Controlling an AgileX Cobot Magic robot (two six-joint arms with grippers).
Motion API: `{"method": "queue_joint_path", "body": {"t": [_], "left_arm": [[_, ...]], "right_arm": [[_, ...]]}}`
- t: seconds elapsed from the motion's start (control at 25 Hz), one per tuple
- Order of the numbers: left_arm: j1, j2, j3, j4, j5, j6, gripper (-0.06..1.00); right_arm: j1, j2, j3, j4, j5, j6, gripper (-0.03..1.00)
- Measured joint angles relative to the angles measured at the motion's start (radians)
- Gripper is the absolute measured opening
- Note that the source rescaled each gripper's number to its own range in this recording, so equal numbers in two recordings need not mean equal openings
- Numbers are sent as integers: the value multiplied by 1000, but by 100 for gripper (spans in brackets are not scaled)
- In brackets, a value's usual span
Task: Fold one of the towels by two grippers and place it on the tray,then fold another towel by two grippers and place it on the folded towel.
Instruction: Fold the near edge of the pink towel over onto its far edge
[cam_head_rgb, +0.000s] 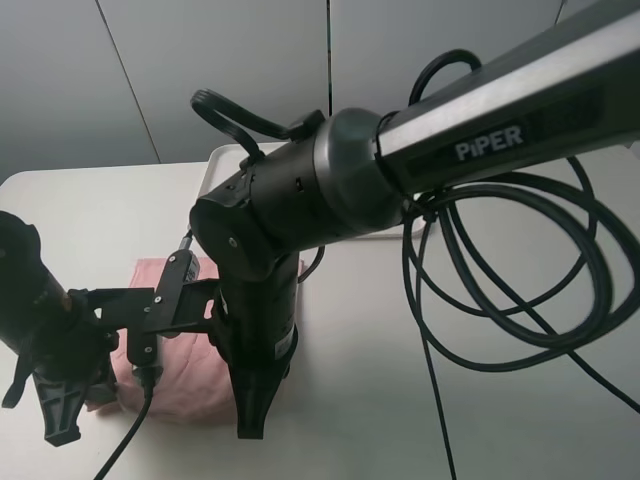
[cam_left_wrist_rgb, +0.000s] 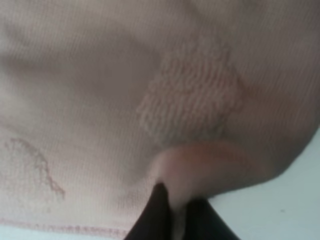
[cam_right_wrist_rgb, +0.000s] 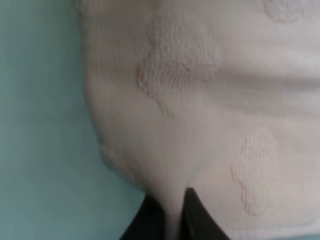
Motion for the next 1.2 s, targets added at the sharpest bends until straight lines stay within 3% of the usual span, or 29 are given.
{"method": "queue_joint_path", "body": {"t": [0.32, 0.64, 0.96, 1.2], "left_arm": [[0, -186, 4, -22, -14, -111, 0], [0, -274, 4, -20, -49, -191, 0], [0, -276, 4, 99, -162, -413, 0], [0, -274, 4, 128, -233, -452, 0]], "right_arm": [[0, -86, 0, -171, 38, 197, 1], [-36, -94, 0, -195, 38, 343, 1], [-71, -99, 0, -250, 27, 447, 1], [-104, -99, 0, -270, -20, 505, 1]]}}
